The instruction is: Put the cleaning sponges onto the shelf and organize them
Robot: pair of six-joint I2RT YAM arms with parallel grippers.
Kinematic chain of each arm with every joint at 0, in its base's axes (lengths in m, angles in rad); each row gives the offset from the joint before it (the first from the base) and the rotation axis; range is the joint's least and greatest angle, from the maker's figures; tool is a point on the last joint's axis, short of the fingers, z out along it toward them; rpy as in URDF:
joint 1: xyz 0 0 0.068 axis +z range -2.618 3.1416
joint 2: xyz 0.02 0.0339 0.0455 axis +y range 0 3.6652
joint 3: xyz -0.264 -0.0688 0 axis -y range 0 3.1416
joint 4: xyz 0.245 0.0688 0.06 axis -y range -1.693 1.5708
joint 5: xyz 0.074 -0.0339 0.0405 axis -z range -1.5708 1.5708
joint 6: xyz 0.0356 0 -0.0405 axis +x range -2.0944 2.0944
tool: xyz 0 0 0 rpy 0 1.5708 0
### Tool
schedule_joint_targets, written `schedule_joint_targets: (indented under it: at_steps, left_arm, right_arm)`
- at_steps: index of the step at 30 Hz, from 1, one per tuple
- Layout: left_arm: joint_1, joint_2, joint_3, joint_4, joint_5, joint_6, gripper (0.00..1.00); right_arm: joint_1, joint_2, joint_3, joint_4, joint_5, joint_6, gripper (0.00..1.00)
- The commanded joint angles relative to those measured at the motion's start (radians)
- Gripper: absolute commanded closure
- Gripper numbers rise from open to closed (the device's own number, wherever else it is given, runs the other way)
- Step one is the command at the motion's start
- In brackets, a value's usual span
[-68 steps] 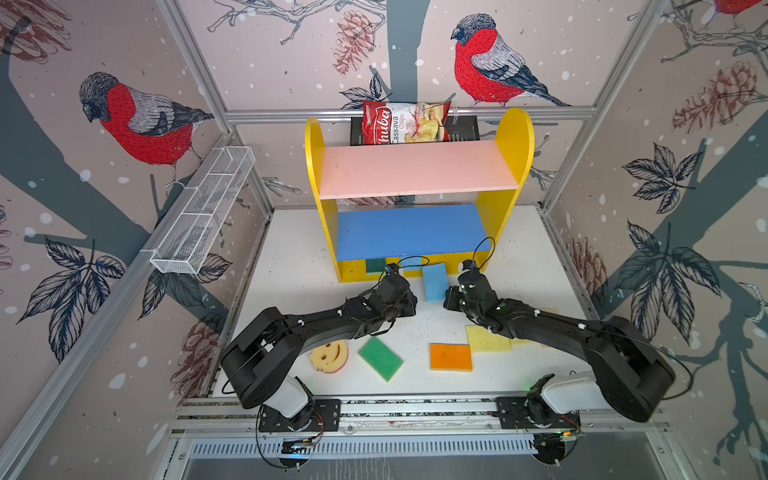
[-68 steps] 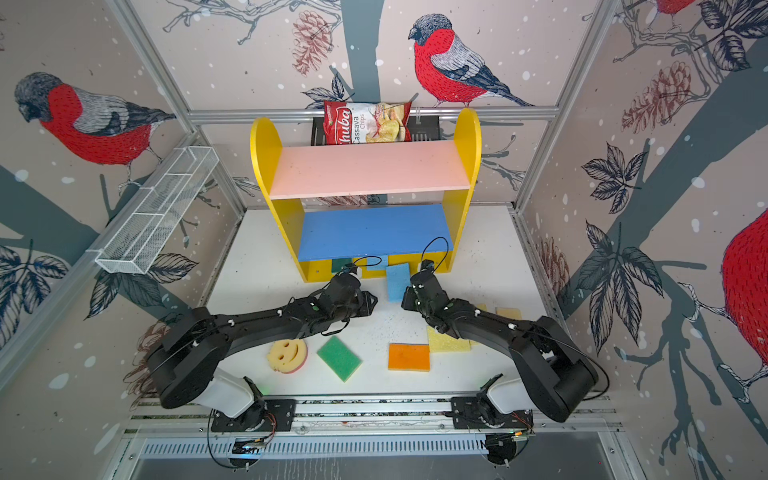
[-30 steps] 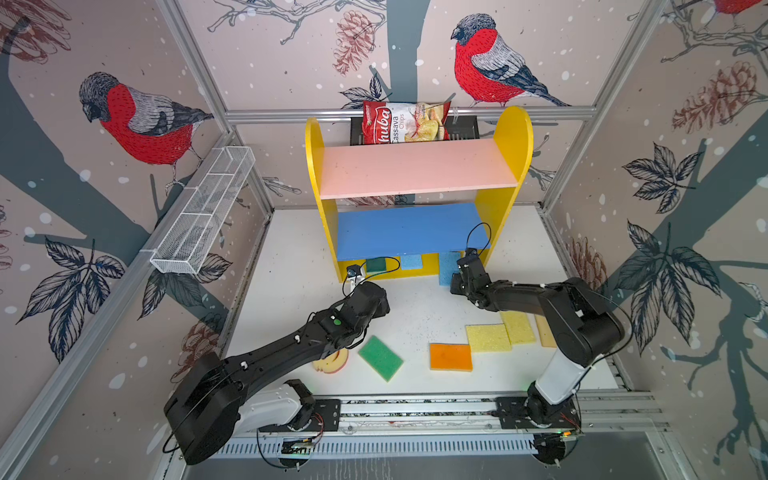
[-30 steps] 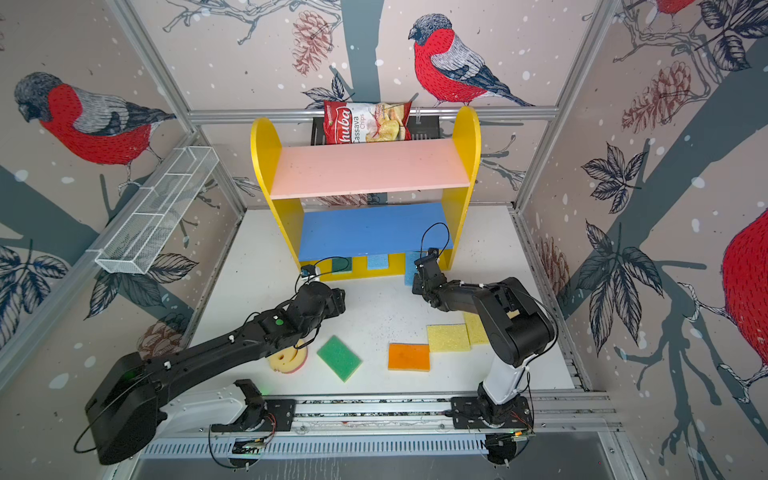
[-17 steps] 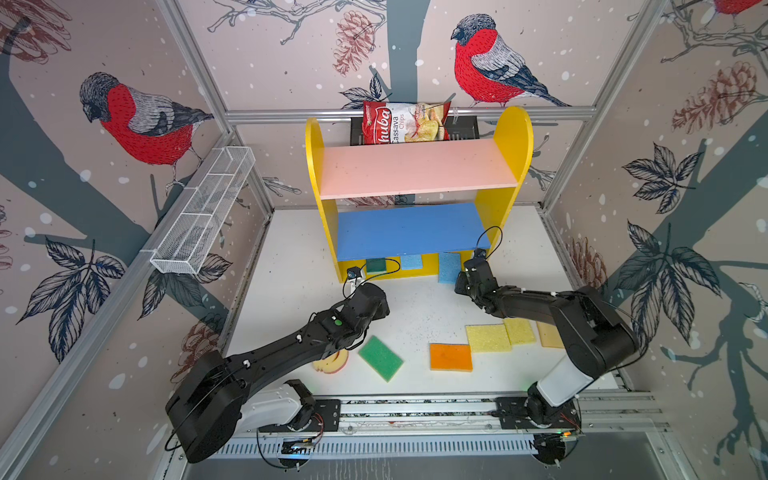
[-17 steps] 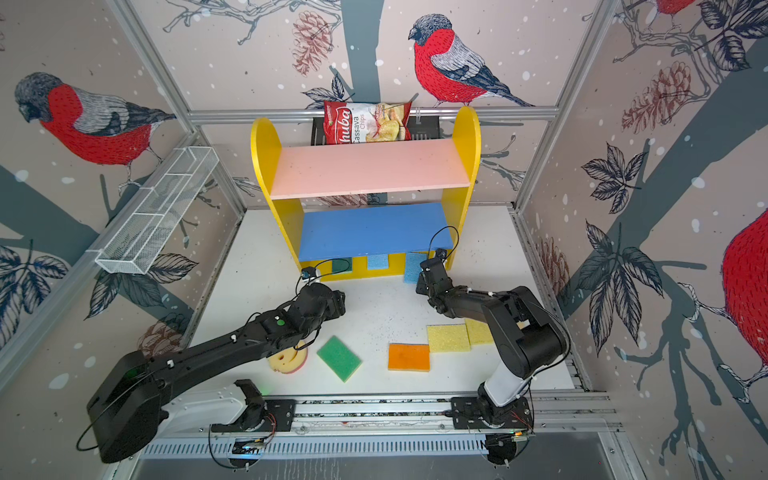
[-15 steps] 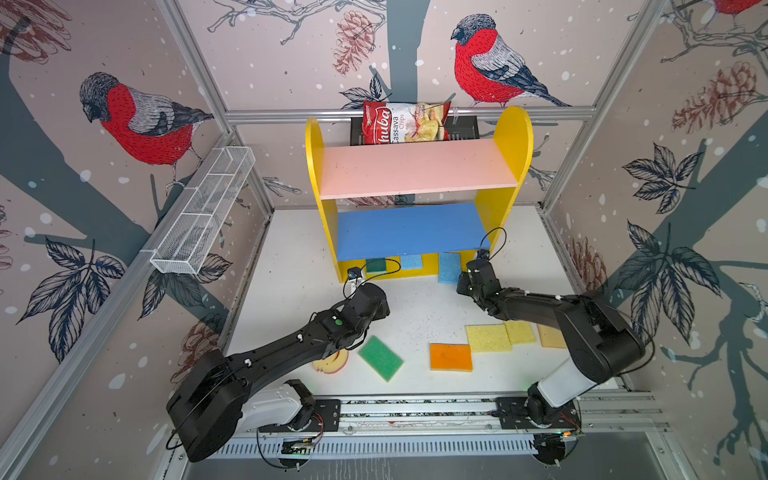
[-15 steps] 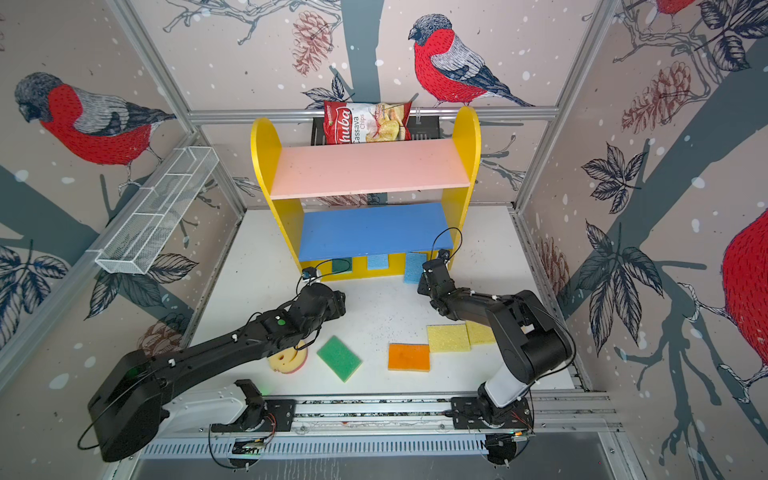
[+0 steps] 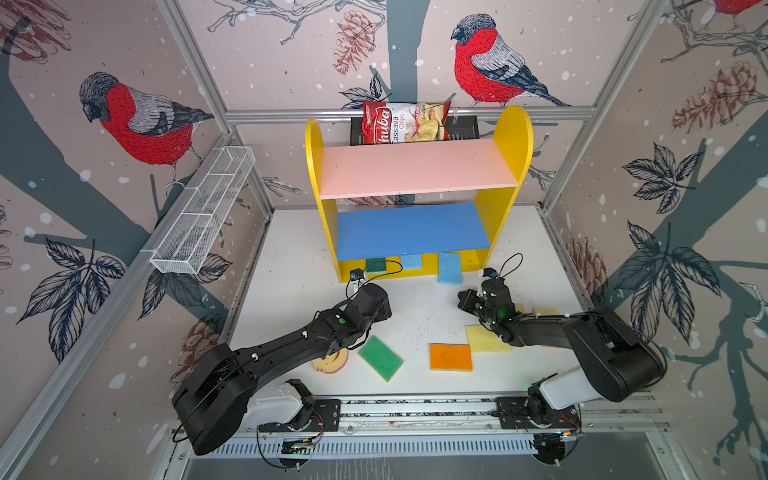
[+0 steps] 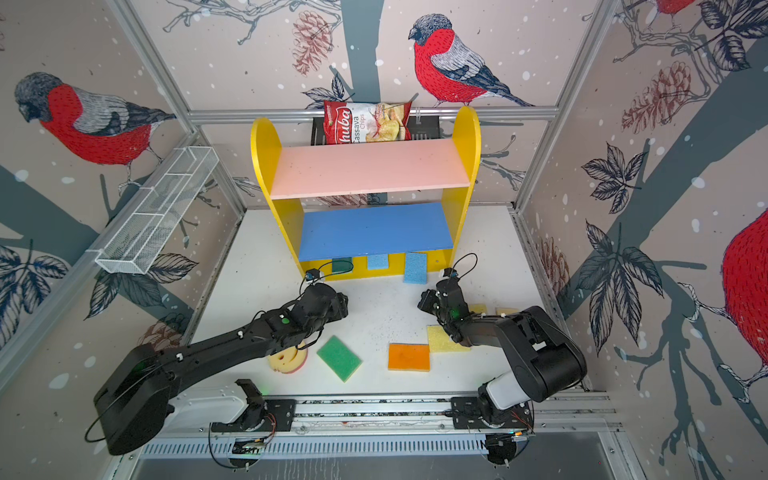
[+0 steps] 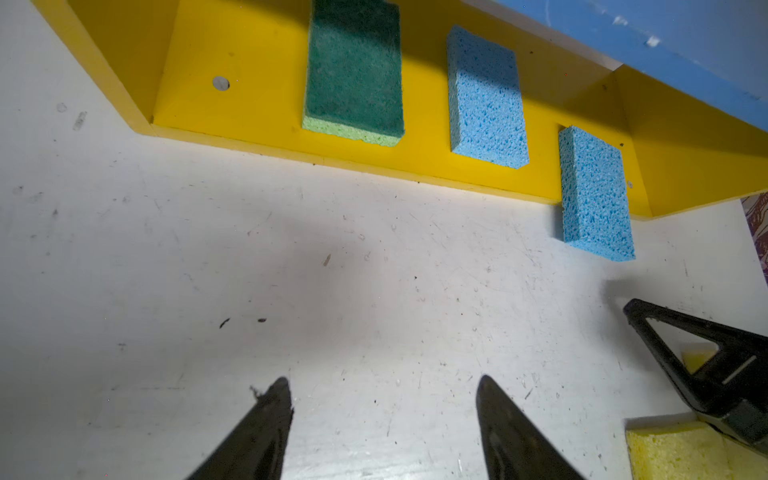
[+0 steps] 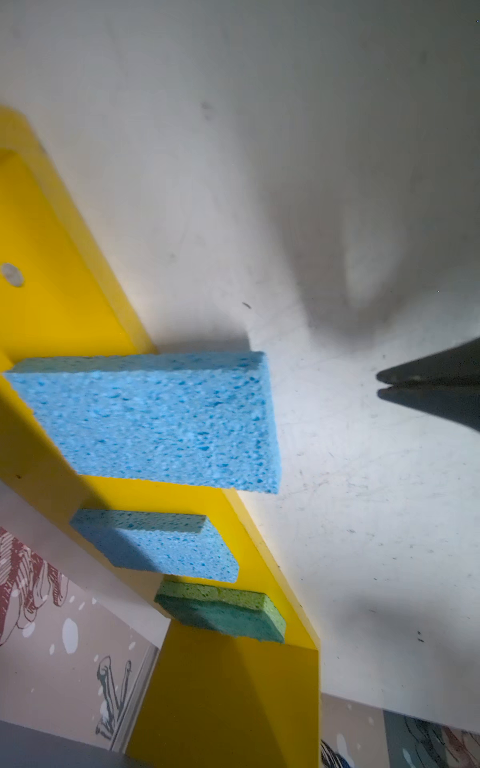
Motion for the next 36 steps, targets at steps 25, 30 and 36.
schedule_joint_targets:
  at_steps: [25, 30, 36]
  left_arm:
    - [0.003, 0.038, -0.002, 0.006, 0.033, -0.002, 0.31]
    - [0.003, 0.047, 0.007, 0.009, 0.033, 0.001, 0.31]
    - [0.002, 0.071, 0.016, 0.015, 0.044, 0.001, 0.32]
  right_arm:
    - [-0.139, 0.507, -0.018, 0.751, -0.198, 0.298, 0.98]
    - [-0.138, 0.519, -0.013, 0.745, -0.160, 0.315, 0.98]
    - [-0.124, 0.476, 0.000, 0.658, -0.068, 0.312, 0.99]
